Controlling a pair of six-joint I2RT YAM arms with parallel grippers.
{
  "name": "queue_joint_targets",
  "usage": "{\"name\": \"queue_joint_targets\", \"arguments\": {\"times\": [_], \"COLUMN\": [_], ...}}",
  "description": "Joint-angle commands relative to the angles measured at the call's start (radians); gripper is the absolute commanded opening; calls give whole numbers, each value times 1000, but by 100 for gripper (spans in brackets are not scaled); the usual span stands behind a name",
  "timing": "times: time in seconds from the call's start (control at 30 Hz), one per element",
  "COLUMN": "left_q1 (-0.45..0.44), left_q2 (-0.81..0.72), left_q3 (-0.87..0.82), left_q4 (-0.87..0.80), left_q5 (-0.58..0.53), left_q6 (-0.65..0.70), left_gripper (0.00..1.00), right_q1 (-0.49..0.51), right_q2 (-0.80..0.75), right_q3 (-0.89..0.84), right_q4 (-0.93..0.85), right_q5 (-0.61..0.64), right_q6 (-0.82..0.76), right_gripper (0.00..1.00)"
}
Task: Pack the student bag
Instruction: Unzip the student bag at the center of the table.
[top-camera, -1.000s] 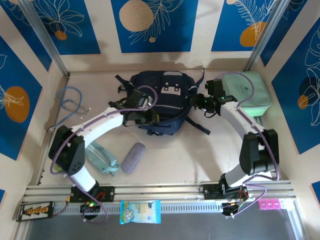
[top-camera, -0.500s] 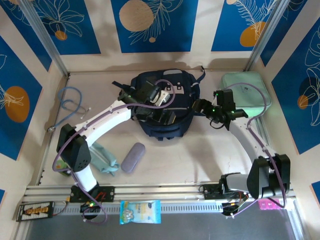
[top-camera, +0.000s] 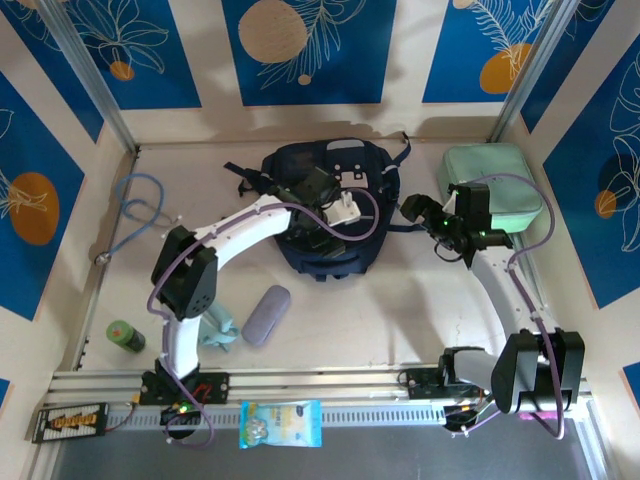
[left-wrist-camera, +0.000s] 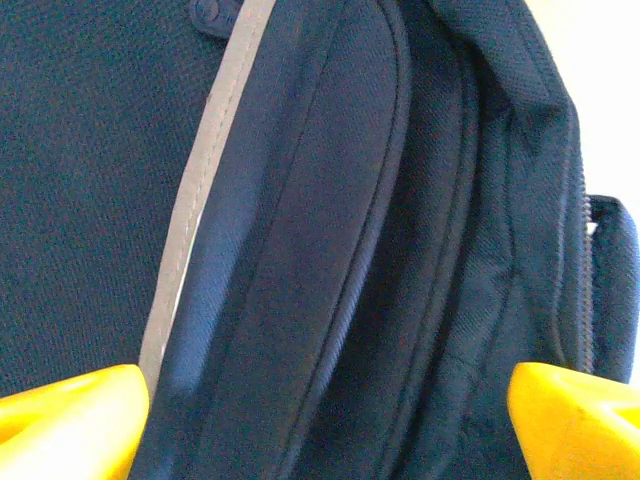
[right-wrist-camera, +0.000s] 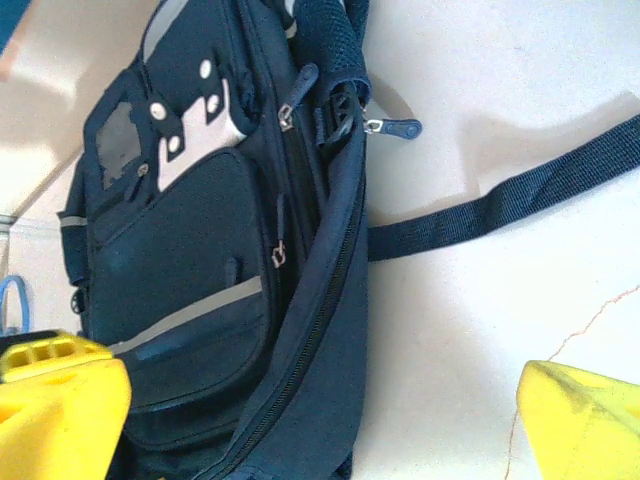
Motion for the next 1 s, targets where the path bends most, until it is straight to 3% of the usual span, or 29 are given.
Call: {"name": "queue_joint_targets", "arguments": {"times": [0.0, 0.37, 0.53, 0.7, 0.97], "left_q1": [12, 11, 12, 11, 15], "left_q2": [60, 195, 160, 73, -137], "left_q3": [76, 227, 234, 223, 13], "left_q4": [-12, -98, -93, -96, 94], "left_q5": [8, -87, -113, -88, -32], "left_q6": [136, 137, 118, 64, 6], "left_gripper": [88, 57, 26, 3, 0], "right_q1": [-9, -11, -12, -12, 18], "right_q2": [-27, -15, -16, 33, 192], "right_q3": [-14, -59, -65, -36, 92], "right_q4": [17, 43, 31, 36, 143], "right_q5": [-55, -79, -69, -87, -277], "right_q6": [-14, 63, 69, 81, 44], "right_gripper": [99, 100, 100, 99, 95]}}
